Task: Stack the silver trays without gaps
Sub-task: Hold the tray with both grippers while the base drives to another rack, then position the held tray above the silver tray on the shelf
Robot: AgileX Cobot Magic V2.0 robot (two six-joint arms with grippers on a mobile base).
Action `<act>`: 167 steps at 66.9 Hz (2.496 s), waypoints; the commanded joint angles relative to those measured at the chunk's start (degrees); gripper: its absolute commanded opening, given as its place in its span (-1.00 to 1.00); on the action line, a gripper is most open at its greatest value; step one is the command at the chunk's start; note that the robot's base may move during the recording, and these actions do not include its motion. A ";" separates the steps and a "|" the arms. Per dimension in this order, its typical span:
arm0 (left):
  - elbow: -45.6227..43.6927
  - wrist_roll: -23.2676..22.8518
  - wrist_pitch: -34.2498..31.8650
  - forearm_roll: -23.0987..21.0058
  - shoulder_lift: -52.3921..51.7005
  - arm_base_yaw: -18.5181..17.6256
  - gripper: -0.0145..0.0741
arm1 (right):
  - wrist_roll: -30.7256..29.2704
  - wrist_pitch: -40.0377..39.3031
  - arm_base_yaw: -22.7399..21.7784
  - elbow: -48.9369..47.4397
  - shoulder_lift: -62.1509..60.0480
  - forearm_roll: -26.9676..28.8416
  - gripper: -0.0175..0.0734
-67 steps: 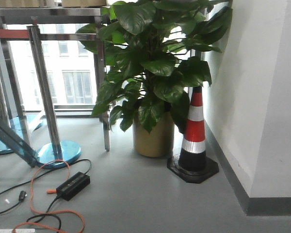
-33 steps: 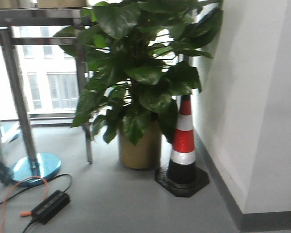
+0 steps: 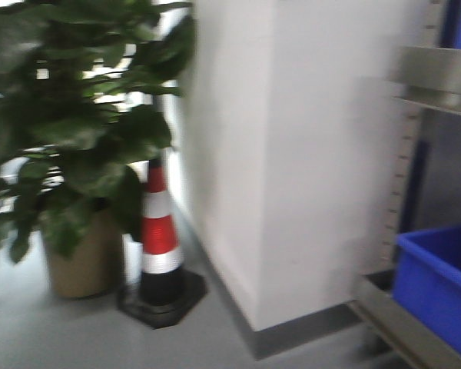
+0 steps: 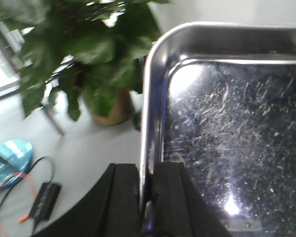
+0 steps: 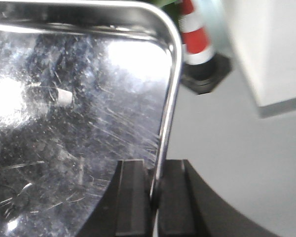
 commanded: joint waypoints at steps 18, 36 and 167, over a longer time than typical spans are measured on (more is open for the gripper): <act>-0.26 -0.08 -9.98 -1.32 1.00 -1.08 -0.71 | -0.89 -14.07 1.00 -0.95 -0.35 1.34 -0.65; -0.26 -0.08 -9.98 -1.32 1.00 -1.08 -0.71 | -0.89 -14.32 1.00 -0.95 -0.35 1.34 -0.65; -0.26 -0.08 -9.98 -1.32 1.00 -1.08 -0.71 | -0.89 -18.75 1.00 -0.95 -0.35 1.34 -0.65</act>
